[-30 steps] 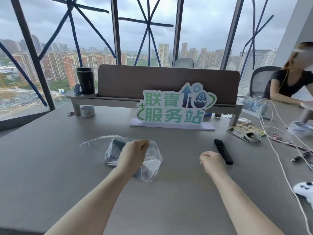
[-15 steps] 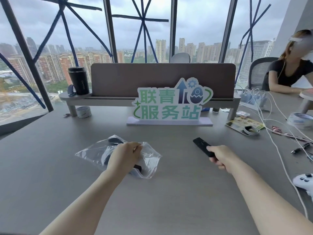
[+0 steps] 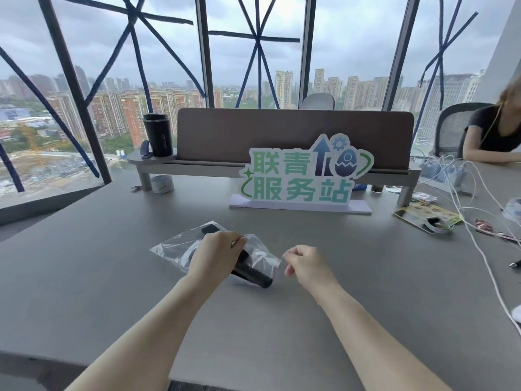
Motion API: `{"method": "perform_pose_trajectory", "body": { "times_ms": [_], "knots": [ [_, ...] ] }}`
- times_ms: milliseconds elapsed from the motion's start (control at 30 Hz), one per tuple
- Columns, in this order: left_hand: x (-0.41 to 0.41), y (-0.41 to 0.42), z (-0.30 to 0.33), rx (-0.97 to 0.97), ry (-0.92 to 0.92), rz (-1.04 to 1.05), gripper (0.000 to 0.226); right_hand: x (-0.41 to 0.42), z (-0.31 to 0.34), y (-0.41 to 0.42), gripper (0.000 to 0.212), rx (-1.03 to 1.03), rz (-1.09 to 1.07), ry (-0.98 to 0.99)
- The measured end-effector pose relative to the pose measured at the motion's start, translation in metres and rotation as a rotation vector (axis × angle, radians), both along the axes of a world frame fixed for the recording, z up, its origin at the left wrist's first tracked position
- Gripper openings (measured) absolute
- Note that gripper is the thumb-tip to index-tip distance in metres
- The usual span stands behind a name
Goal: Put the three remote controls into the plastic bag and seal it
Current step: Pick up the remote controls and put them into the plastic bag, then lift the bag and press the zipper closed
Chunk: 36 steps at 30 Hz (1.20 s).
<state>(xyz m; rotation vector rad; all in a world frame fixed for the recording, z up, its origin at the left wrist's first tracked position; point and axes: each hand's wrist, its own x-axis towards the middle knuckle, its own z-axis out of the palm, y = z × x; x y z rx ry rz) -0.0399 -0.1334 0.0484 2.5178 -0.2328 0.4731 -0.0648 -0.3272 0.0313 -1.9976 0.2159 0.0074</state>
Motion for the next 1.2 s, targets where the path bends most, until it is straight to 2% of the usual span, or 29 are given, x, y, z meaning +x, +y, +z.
{"method": "perform_pose_trajectory", "body": {
  "times_ms": [33,133,167,233,267,333,467,567,633,700,833,967,1067,1133,1200],
  "knots": [
    [0.002,0.002,0.002,-0.014,-0.007,-0.006,0.034,0.004,-0.002,-0.003,0.018,-0.107,-0.011,-0.04],
    [0.005,0.003,0.007,0.004,-0.018,-0.015,0.035,0.013,-0.007,0.007,0.051,-0.243,0.158,0.067],
    [0.004,0.002,0.009,0.021,-0.013,-0.018,0.035,0.017,-0.012,0.013,0.048,-0.249,0.17,0.06],
    [0.003,0.005,0.012,0.024,-0.002,-0.039,0.027,0.028,-0.015,0.023,0.023,-0.272,0.106,-0.052],
    [0.002,0.007,0.015,0.015,0.012,-0.052,0.02,0.032,-0.014,0.025,0.018,-0.275,0.069,-0.105],
    [-0.002,0.017,0.018,0.089,0.071,-0.079,0.02,0.038,-0.003,0.028,0.02,-0.242,0.001,-0.15],
    [-0.01,0.049,0.022,0.235,0.35,-0.054,0.029,0.038,0.042,0.025,0.019,-0.014,-0.046,-0.164],
    [-0.011,0.057,0.032,0.246,0.308,0.14,0.023,0.034,0.073,0.023,0.018,0.089,-0.038,-0.194],
    [-0.01,0.058,0.046,0.173,0.282,0.193,0.022,0.029,0.092,0.022,0.015,0.134,-0.052,-0.227],
    [-0.006,0.061,0.067,0.078,0.243,0.155,0.026,0.023,0.112,0.019,0.014,0.185,-0.077,-0.266],
    [-0.001,0.057,0.124,-0.429,0.062,0.12,0.017,0.018,0.154,0.012,0.009,0.273,-0.113,-0.317],
    [-0.006,0.046,0.163,-0.813,0.166,-0.007,0.008,0.015,0.183,-0.001,0.011,0.328,-0.141,-0.34],
    [-0.01,0.041,0.159,-0.88,0.262,-0.133,0.01,0.012,0.191,-0.013,0.012,0.314,-0.157,-0.361],
    [-0.011,0.036,0.148,-0.862,0.308,-0.177,0.02,0.009,0.19,-0.02,0.008,0.294,-0.174,-0.362],
    [-0.011,0.029,0.135,-0.778,0.269,-0.162,0.022,0.006,0.188,-0.027,0.006,0.285,-0.177,-0.367]
  ]
}}
